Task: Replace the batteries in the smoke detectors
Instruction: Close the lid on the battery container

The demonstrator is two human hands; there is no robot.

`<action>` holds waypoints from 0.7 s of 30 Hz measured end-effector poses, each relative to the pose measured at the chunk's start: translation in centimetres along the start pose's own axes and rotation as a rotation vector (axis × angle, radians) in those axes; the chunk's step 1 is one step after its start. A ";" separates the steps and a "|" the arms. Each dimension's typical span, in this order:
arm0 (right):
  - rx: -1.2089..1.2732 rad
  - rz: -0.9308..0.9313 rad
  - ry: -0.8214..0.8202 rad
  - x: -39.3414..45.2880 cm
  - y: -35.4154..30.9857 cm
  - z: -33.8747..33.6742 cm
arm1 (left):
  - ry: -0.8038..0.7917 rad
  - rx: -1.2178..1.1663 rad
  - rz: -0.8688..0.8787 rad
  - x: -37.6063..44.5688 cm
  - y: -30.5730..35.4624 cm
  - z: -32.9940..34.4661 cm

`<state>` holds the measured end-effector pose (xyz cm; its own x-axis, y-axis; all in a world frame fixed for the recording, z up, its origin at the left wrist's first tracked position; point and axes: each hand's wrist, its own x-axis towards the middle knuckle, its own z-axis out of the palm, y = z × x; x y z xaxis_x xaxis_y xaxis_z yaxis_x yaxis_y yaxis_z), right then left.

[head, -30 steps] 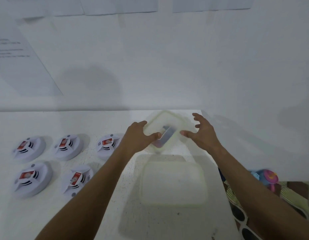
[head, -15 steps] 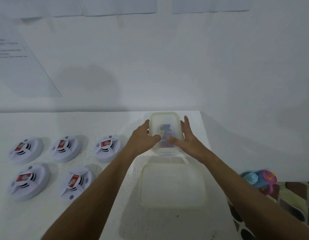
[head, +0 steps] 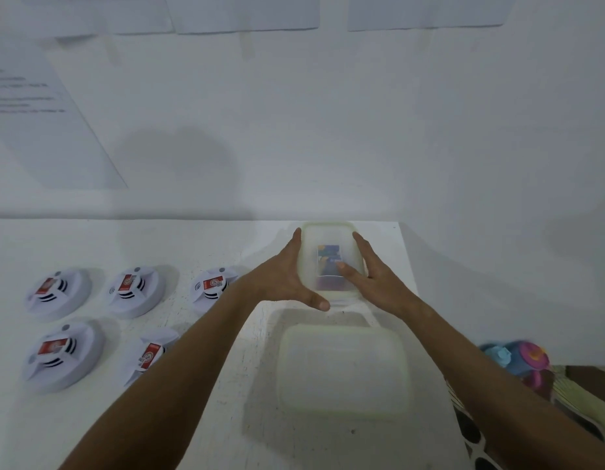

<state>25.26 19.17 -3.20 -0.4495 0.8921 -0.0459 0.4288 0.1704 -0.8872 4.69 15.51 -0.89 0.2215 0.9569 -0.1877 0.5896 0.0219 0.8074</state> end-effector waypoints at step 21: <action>0.201 0.015 -0.067 0.6 1.3 1.3 | 0.145 -0.036 -0.045 1.0 -1.6 1.7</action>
<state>24.54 19.35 -5.00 -0.4984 0.8629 -0.0839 0.2736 0.0648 -0.9596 5.31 15.91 -3.34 0.0797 0.9864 -0.1440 0.5678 0.0738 0.8198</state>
